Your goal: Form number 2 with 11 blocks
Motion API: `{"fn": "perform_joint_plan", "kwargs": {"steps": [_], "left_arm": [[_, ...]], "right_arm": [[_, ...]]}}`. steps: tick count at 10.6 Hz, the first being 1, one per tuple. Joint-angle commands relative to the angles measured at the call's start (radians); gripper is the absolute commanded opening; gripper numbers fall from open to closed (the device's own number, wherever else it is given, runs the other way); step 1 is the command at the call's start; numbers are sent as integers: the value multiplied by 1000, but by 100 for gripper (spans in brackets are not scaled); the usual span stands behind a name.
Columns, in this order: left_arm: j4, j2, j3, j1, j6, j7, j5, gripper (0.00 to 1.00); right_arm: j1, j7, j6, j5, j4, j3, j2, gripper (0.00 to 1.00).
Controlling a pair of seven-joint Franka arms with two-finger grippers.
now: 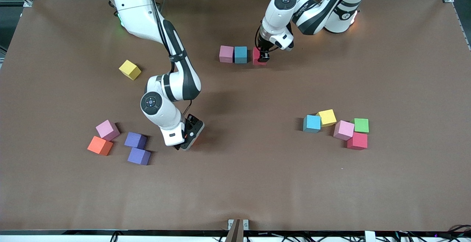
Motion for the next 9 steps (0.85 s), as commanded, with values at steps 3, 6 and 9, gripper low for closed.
{"fn": "perform_joint_plan", "kwargs": {"steps": [3,6,9], "left_arm": [[-48,14,-6,-27,87,-11,-27,19],[-45,31,-4,-47,87,-8,-21,22],[-39,58,-4,-48,87,7,-13,23]], "right_arm": [[-9,-19,26,16,-22,0,1,63],[-9,-7,15,16,-17,0,1,16],[-9,69,-51,20,3,-2,-10,10]]}}
